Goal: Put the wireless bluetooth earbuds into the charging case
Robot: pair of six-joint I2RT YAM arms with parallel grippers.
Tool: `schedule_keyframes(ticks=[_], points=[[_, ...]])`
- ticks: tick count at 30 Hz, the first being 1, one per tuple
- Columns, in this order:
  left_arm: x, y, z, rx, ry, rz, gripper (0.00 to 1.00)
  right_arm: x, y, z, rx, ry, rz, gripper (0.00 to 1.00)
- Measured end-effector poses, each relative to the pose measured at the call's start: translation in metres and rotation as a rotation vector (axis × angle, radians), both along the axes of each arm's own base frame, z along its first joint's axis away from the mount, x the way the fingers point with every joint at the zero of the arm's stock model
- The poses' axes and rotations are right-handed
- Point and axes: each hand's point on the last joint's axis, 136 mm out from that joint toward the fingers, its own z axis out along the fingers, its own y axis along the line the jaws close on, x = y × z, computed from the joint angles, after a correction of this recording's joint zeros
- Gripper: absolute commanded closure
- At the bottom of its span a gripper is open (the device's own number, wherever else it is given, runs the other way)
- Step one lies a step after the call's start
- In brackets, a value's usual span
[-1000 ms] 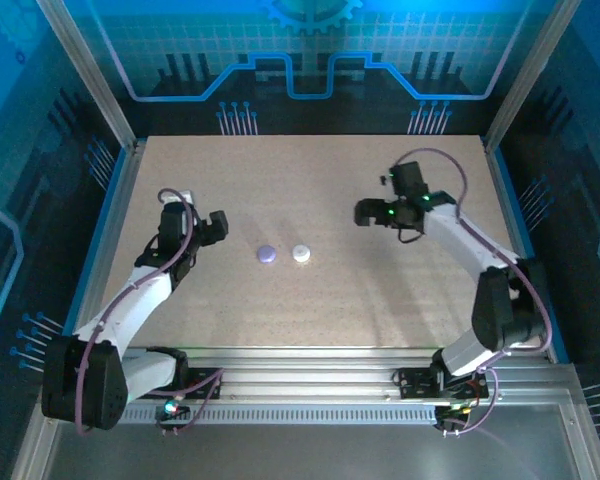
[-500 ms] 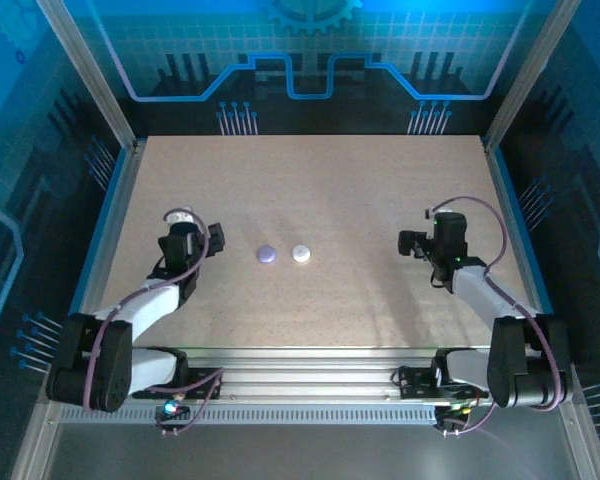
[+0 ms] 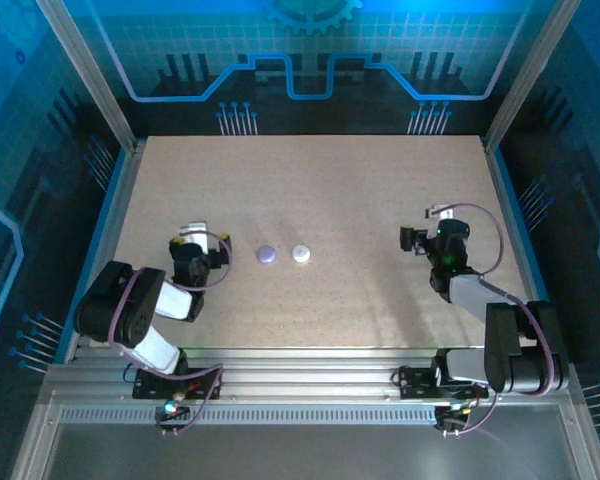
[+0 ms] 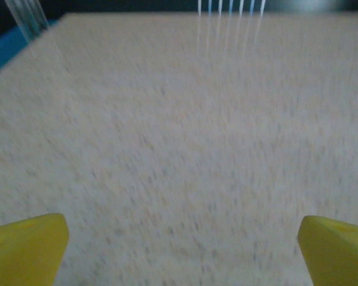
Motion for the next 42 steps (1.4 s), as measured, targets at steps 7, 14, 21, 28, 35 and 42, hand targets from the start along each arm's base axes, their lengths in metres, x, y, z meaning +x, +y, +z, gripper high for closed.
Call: schedule_keyframes(ticks=[7,14,21,28,35,42], points=[[0.027,0.013,0.029,-0.026,-0.063,0.031,0.01,0.004,-0.001,0.01,-0.025,-0.053,0.01,0.0],[0.029,0.025,0.032,-0.067,-0.062,0.054,0.01,0.004,-0.002,0.011,-0.03,-0.061,0.003,0.0],[0.028,0.024,0.028,-0.071,-0.046,0.048,0.01,-0.01,0.005,0.015,-0.047,-0.108,0.035,0.0],[0.028,0.023,0.028,-0.072,-0.045,0.046,0.01,-0.001,0.022,0.012,-0.03,-0.137,0.058,0.0],[0.028,0.023,0.027,-0.073,-0.042,0.041,0.01,0.014,0.034,-0.015,-0.034,-0.068,0.109,0.0],[0.028,0.022,0.027,-0.075,-0.041,0.035,0.01,0.021,0.039,-0.016,0.01,-0.066,0.169,0.0]])
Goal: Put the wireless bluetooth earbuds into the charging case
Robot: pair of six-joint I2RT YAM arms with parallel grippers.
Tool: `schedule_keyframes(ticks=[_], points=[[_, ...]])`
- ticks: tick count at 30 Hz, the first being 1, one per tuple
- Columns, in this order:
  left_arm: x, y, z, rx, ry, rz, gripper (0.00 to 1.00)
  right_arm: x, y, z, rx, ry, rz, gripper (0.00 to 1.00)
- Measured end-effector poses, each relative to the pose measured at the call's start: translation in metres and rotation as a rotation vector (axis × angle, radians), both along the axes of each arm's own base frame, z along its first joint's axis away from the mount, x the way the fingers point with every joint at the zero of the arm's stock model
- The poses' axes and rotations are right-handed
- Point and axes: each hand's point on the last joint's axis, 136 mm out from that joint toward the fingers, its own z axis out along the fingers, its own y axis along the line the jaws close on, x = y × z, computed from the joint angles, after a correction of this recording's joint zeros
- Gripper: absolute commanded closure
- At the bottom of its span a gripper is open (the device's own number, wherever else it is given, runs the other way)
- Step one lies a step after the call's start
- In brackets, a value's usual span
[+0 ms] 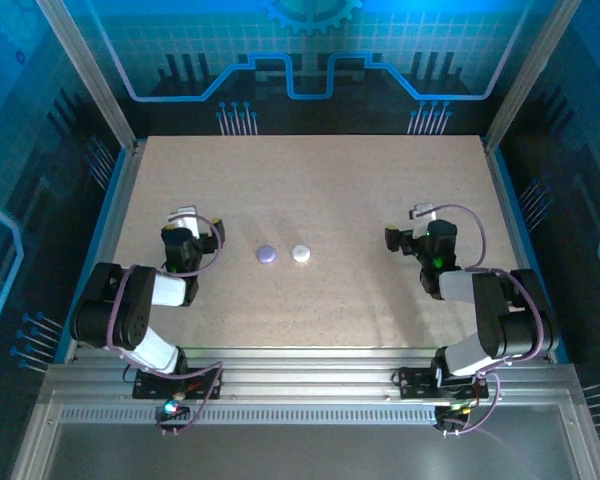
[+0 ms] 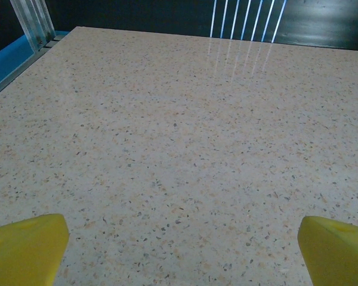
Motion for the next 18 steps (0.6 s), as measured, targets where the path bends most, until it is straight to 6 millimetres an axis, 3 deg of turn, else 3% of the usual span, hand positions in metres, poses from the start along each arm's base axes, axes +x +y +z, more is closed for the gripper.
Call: schedule_keyframes(ticks=[18], points=[[-0.0003,-0.0006,-0.0014,-0.001,0.006,-0.004,0.01,-0.0006,0.0053,0.0001,0.015,0.001,0.03,0.0]])
